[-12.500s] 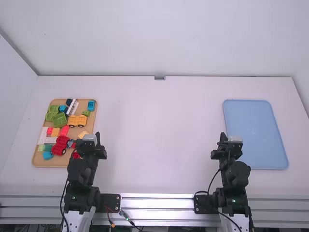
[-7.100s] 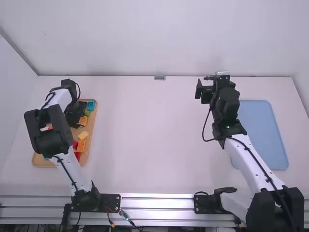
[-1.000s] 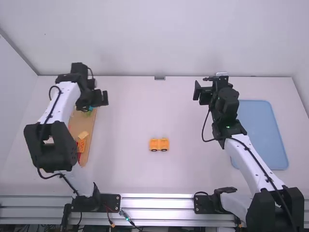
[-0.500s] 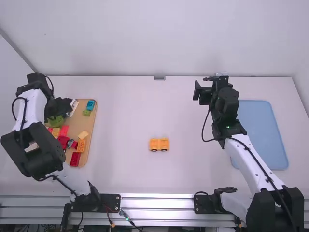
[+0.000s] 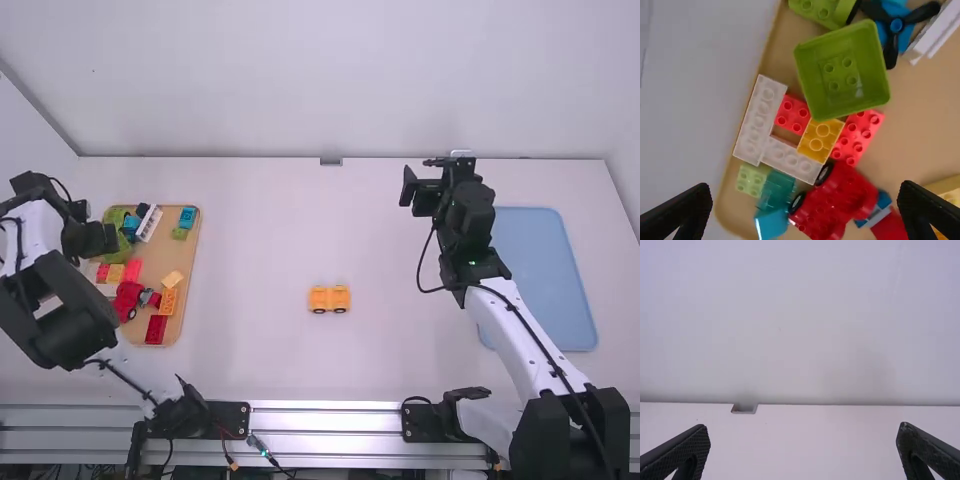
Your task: Assemble lego blocks to make yellow taxi
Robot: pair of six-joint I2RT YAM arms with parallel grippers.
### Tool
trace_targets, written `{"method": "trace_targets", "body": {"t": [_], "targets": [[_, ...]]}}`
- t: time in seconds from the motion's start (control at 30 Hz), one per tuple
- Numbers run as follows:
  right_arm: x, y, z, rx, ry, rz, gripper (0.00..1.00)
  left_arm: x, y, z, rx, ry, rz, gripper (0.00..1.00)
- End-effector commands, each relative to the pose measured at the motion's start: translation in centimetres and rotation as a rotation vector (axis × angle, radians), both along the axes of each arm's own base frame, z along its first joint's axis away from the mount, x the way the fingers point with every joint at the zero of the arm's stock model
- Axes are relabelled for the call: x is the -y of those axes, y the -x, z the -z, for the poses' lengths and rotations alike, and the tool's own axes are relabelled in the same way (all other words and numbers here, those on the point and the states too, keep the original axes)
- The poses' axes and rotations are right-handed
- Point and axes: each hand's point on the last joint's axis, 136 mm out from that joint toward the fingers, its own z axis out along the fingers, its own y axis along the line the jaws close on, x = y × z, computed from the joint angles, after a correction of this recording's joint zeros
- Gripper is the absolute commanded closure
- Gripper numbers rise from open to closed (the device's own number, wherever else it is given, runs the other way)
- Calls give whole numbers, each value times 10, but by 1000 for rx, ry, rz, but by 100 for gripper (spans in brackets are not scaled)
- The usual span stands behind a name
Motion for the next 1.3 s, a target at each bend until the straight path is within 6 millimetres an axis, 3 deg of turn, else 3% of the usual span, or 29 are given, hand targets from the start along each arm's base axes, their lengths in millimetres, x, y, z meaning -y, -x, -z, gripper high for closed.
{"method": "trace_targets", "body": {"t": [0.0, 0.23, 0.47, 0.57, 0.97, 1.27], "targets": [[0, -5, -20, 39, -14, 3, 1, 9, -1, 20, -48, 43, 128, 1], [-5, -4, -20, 34, -44, -21, 1, 11, 1, 52, -124, 84, 179, 0], [-8, -3, -18, 27, -45, -35, 1, 17, -2, 70, -145, 119, 293, 3], [-8, -3, -16, 19, -44, -35, 1, 19, 0, 80, -161, 144, 286, 10], [-8, -2, -13, 8, -42, -35, 1, 20, -1, 83, -150, 156, 249, 26], [-8, -2, -13, 5, -42, -35, 1, 20, 1, 83, -150, 165, 228, 32]]}}
